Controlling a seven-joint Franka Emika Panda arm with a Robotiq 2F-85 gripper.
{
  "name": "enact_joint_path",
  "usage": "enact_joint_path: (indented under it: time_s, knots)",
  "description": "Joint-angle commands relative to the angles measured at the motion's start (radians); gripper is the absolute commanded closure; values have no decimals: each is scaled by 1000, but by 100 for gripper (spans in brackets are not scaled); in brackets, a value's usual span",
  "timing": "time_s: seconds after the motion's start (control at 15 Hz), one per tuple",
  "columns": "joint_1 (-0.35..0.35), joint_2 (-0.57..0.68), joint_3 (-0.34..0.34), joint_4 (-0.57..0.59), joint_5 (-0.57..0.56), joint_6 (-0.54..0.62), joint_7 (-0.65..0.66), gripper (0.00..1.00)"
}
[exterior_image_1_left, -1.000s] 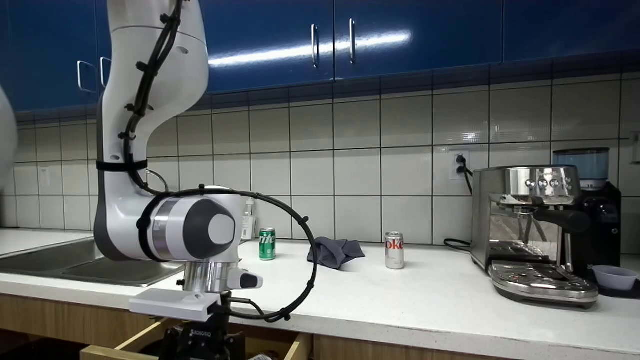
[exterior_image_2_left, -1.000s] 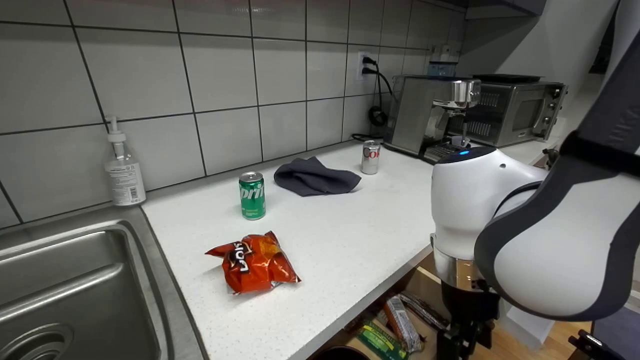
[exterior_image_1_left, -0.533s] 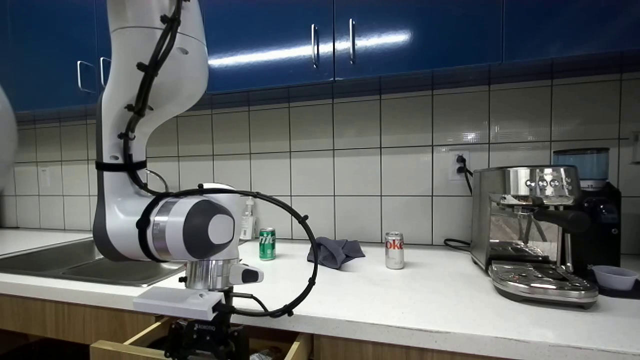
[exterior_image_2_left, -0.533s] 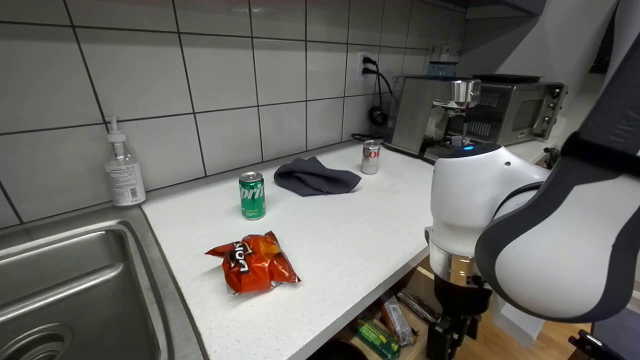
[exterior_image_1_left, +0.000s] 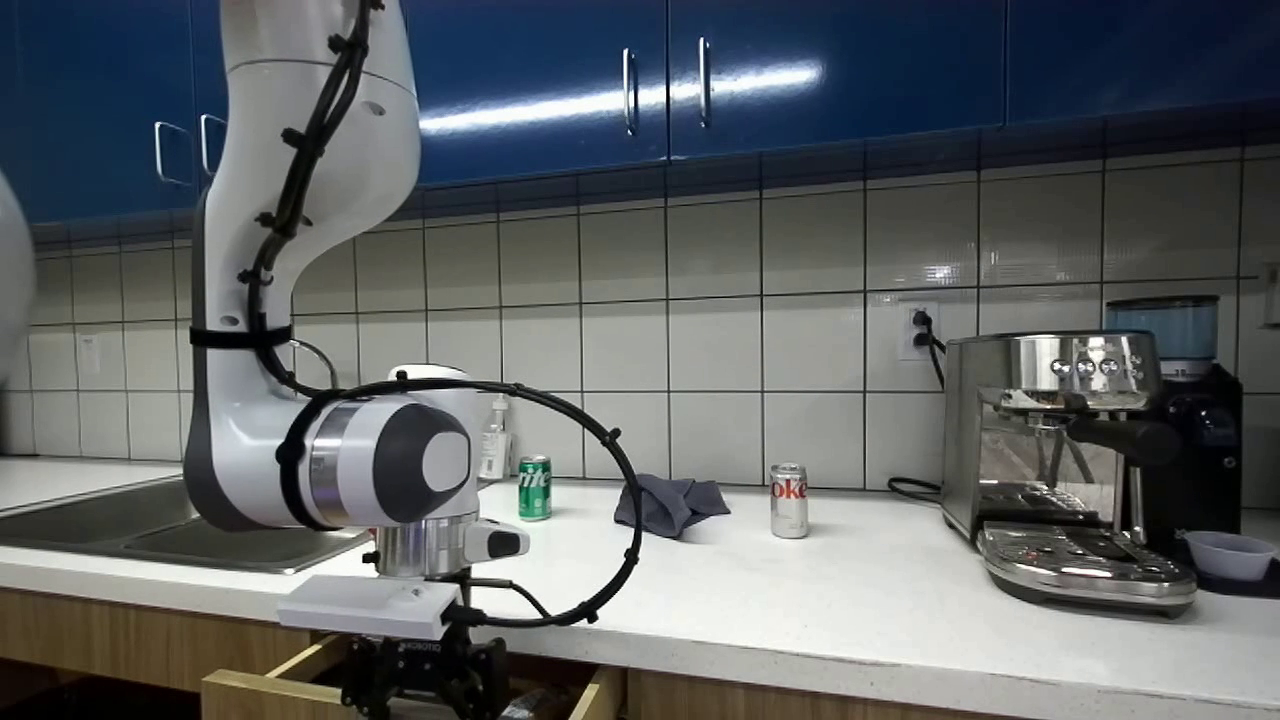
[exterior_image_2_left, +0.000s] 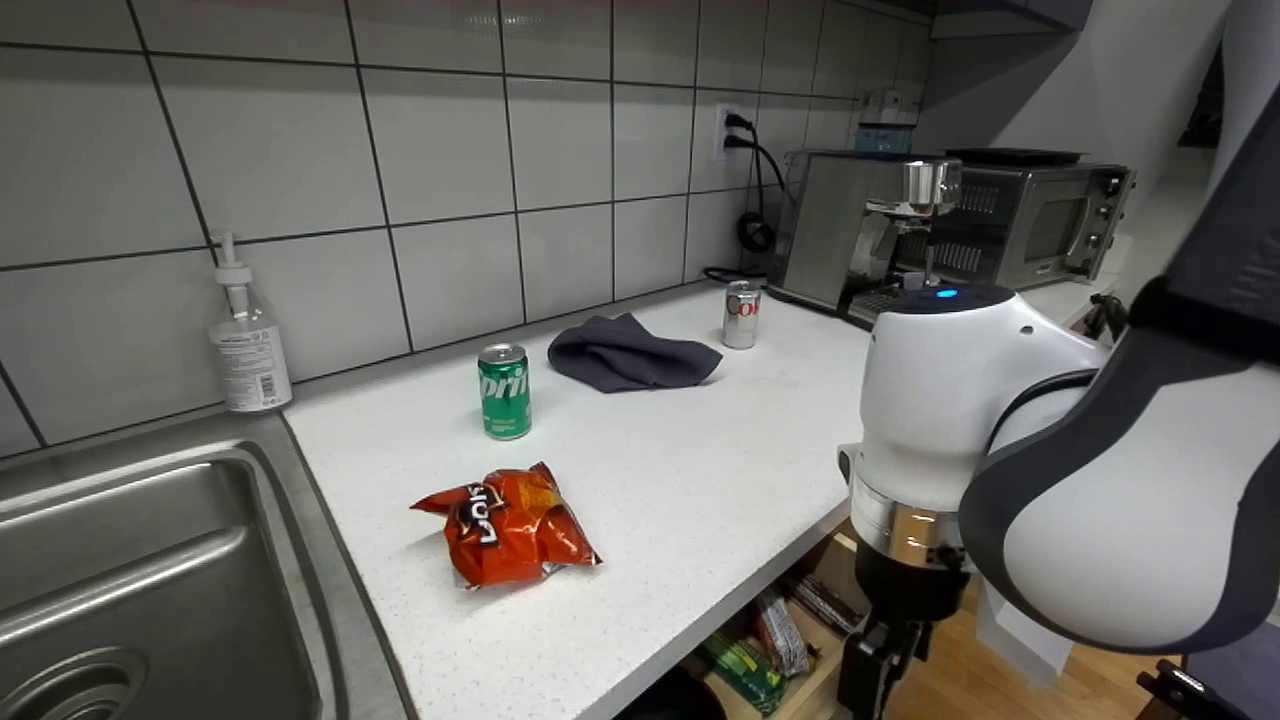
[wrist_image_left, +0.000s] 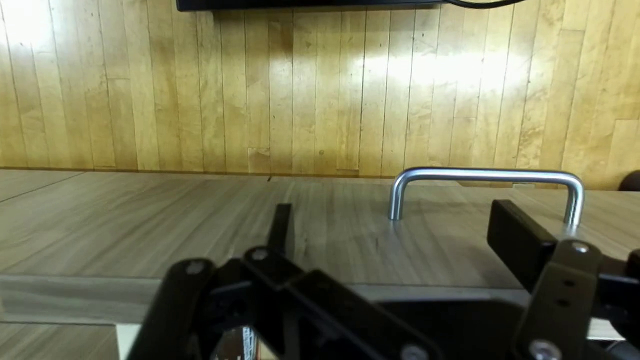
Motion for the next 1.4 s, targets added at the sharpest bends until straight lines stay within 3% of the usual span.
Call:
enact_joint_path:
  time_s: [0.0, 0.47, 1.33]
  knots:
    - [18, 20, -29, 34, -48, 50, -29, 0]
    - [75, 40, -85, 50, -113, 106, -14, 0]
    - [169, 129, -156, 185, -101, 108, 53, 0]
